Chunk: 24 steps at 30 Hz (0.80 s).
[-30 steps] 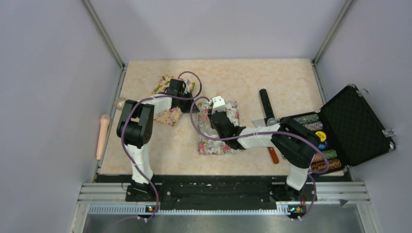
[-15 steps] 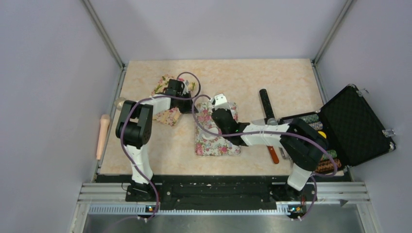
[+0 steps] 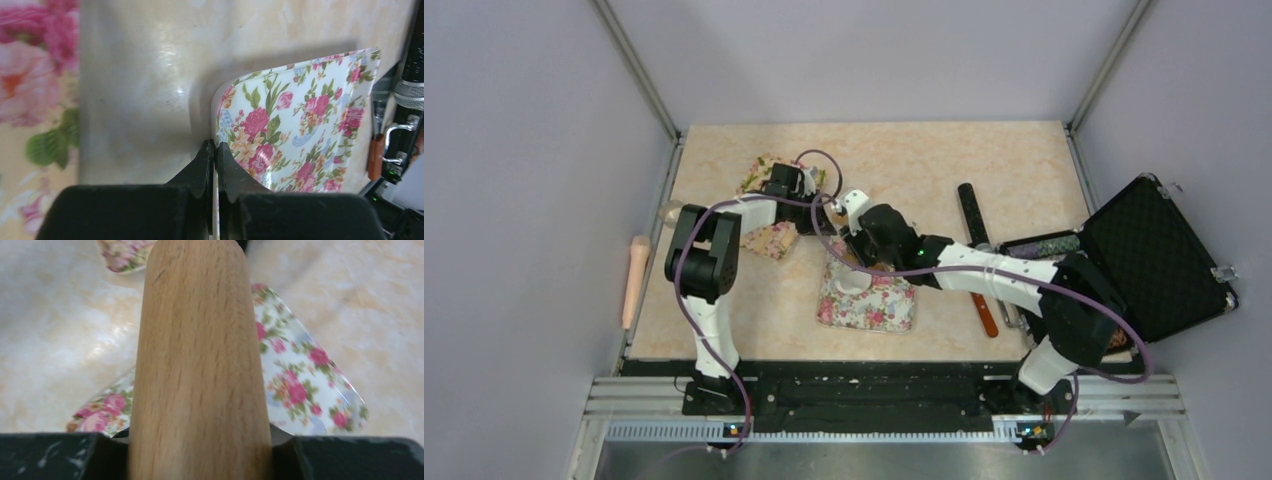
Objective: Roll out the dumpling wrappers from the dough
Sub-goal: Flatten out the dough on the work surface.
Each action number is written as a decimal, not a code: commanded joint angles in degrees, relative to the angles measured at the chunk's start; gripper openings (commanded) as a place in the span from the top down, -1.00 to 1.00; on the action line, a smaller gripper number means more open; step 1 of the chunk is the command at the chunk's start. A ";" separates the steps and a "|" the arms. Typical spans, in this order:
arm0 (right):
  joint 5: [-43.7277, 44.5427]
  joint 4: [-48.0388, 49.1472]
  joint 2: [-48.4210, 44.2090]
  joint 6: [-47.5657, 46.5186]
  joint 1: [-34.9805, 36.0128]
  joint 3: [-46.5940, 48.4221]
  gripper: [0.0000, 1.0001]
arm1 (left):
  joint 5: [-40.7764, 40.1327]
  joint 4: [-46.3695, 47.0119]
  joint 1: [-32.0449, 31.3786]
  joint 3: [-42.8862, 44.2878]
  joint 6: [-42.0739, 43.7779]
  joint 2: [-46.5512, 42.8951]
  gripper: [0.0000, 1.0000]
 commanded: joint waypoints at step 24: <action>-31.96 12.66 12.20 5.63 -11.71 -16.59 1.00 | 9.54 -2.39 -1.46 6.45 5.41 1.31 1.00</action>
